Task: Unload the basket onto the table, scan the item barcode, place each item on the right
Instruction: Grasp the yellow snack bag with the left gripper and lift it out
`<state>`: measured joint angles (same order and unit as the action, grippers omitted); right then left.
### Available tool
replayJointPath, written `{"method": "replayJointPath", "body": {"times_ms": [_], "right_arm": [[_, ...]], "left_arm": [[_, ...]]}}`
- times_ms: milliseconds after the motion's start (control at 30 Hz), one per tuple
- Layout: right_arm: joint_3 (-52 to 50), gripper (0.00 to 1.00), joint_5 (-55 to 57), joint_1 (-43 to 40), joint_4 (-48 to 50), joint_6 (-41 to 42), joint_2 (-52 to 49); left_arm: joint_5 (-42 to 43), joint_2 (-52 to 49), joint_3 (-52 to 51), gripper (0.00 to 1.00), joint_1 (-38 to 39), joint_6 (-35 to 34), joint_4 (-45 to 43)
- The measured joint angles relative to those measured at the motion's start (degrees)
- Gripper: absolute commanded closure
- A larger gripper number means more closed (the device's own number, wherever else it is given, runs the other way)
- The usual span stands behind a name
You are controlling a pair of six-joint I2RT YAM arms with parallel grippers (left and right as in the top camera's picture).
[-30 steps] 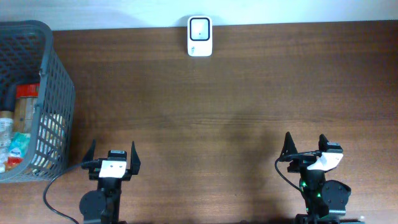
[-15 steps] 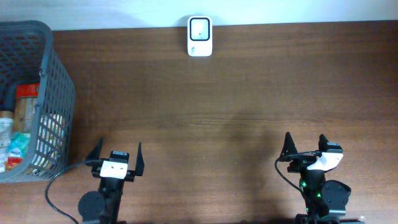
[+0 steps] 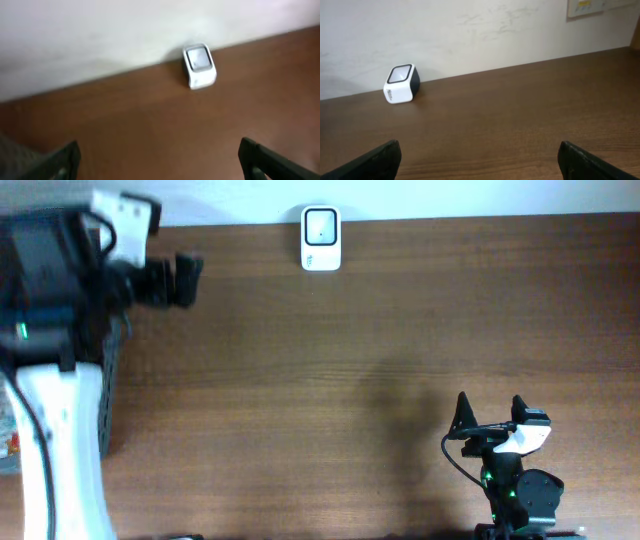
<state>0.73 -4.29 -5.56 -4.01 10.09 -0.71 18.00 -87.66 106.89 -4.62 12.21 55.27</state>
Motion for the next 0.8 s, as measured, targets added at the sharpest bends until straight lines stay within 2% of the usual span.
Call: {"method": "replayJointPath", "body": {"times_ms": [100,167,233,333,467,600,700,800], "right_arm": [[0.0,0.01,0.0,0.0,0.0,0.0,-0.1],[0.0,0.01,0.0,0.0,0.0,0.0,-0.1],[0.0,0.01,0.0,0.0,0.0,0.0,-0.1],[0.0,0.01,0.0,0.0,0.0,0.0,-0.1],[0.0,0.01,0.0,0.0,0.0,0.1,-0.1],[0.0,0.01,0.0,0.0,0.0,0.0,-0.1],[0.0,0.01,0.0,0.0,0.0,0.1,-0.1],[0.0,0.01,0.0,0.0,0.0,0.0,-0.1]], "left_arm": [[-0.9,-5.0,4.2,0.01,-0.1,0.0,-4.8],[-6.3,-5.5,4.4,0.01,-1.2,-2.4,-6.8],[-14.1,-5.5,4.4,0.01,-6.6,-9.2,-6.3],[-19.7,-6.0,4.5,0.01,-23.6,-20.0,-2.6],[-21.5,-8.4,2.5,0.00,-32.1,-24.3,-0.2],[-17.7,-16.1,-5.3,0.00,-35.2,-20.3,-1.0],[-10.6,-24.3,-6.6,0.02,-35.9,-13.5,0.2],[-8.4,-30.1,-6.7,0.07,-35.9,-10.8,1.6]]}}
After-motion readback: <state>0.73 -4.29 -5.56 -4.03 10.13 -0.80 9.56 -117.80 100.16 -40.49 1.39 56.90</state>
